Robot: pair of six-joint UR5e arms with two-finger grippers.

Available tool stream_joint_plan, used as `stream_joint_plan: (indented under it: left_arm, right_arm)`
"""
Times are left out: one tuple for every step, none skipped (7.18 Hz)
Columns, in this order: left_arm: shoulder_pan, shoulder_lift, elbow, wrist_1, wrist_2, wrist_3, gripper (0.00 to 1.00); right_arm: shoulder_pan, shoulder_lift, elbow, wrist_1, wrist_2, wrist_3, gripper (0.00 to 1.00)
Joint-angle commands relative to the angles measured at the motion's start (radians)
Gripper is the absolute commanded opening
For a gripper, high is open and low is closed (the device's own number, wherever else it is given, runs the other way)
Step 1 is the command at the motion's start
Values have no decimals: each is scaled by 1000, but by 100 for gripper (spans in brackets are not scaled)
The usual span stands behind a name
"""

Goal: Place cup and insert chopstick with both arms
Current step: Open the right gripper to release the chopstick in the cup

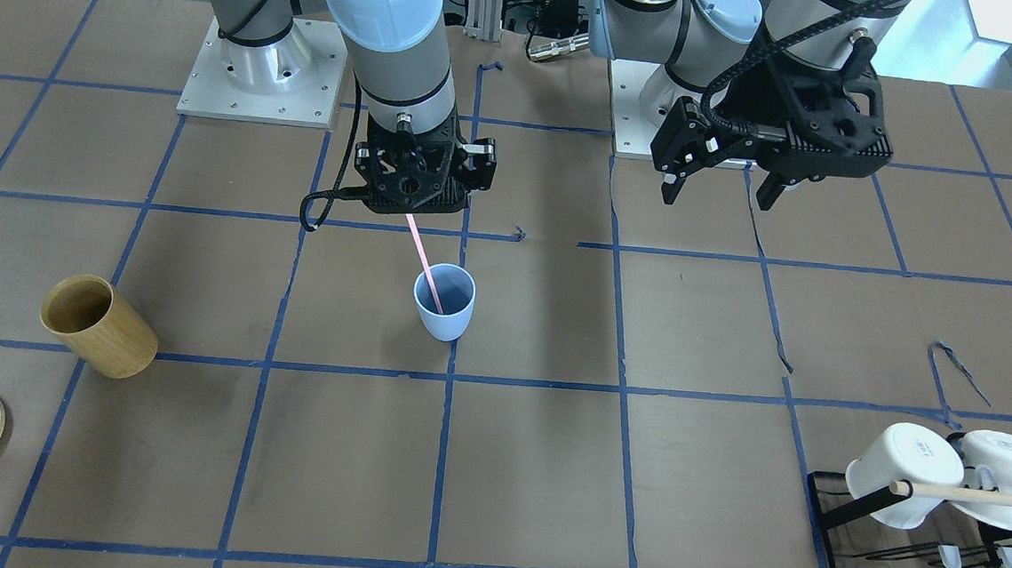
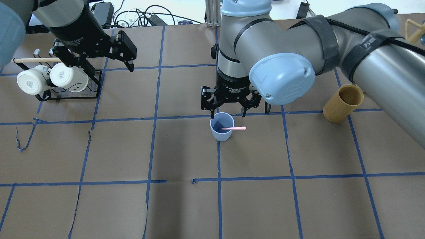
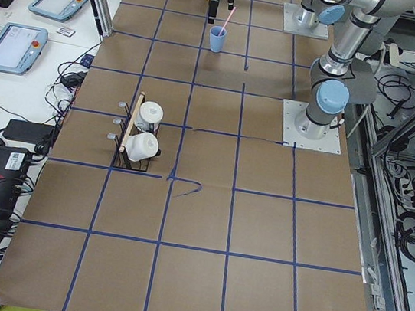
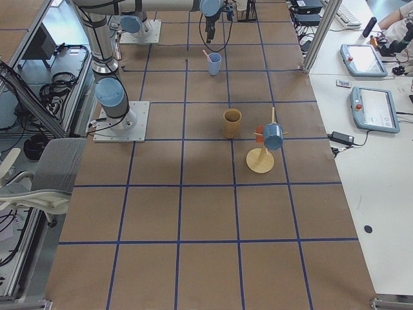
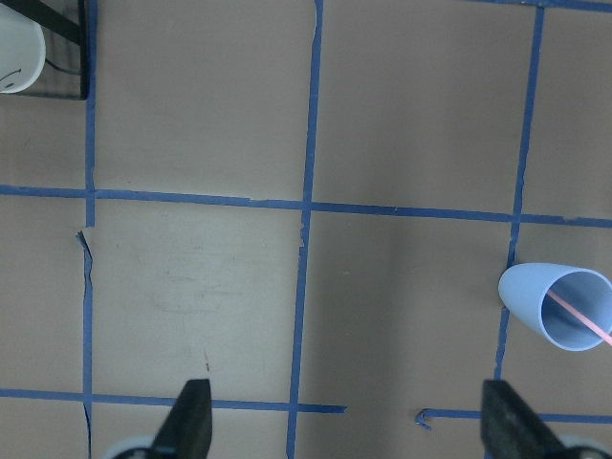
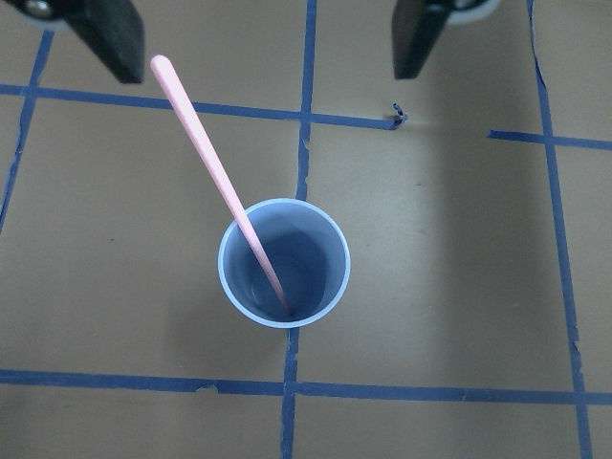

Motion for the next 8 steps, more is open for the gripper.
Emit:
stream_joint_plan:
  left_arm:
    - [0,1,0,-2,0,0,100]
    - [0,3,-2,-2,1,0,100]
    - [0,3,-2,-2,2,0,100]
    - [0,3,-2,-2,2,0,100]
    - [-1,4,-2,-3,2,0,100]
    - [-1,4,-3,-3,2,0,100]
    - [-1,4,-3,-3,2,0,100]
    - [-1,4,-3,-5,3,0,100]
  right_arm:
    - [-42,-4,-43,-22,-20,-15,100]
    - [-85,-5,-95,-1,-23,-59,100]
    - [-117,-31,-119,-2,-75,-102,100]
    - [-169,-62,-123,-35,-171,-198,100]
    - [-254,-74,-121,-24,-168,-275,100]
    - [-298,-97,-115,-5,-168,-285,100]
    - [-303,-105,-109,-1,-164,-285,100]
    - [-310,-104,-110,-4,-166,-286,100]
